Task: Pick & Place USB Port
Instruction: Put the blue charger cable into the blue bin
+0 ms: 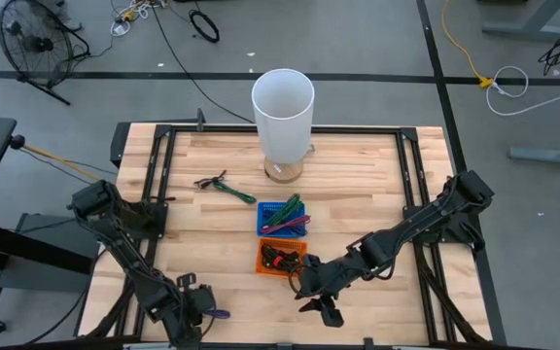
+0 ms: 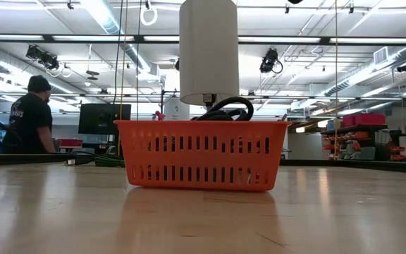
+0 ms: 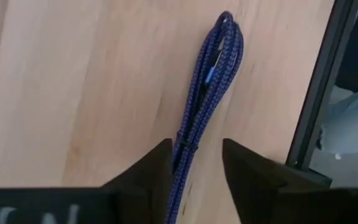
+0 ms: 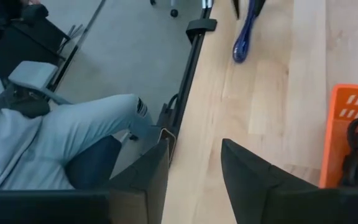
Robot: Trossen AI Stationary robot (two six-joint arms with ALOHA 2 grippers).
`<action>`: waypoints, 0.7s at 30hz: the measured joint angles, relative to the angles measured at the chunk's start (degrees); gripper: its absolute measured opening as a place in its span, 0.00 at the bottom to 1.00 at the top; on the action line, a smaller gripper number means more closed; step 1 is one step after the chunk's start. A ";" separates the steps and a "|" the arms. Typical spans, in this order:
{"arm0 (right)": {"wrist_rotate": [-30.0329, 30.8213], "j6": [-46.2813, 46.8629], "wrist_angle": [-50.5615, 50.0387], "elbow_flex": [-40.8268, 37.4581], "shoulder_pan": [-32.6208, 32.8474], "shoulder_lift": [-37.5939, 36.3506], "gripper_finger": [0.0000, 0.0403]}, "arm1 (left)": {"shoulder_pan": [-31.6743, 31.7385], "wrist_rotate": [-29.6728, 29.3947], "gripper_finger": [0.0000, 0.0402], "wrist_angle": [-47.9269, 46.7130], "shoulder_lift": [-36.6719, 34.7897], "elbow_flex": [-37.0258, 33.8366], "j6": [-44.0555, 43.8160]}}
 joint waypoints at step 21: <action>0.60 -0.46 -0.11 0.00 0.00 0.00 0.36 | 0.22 3.43 0.07 2.46 2.33 -4.78 1.06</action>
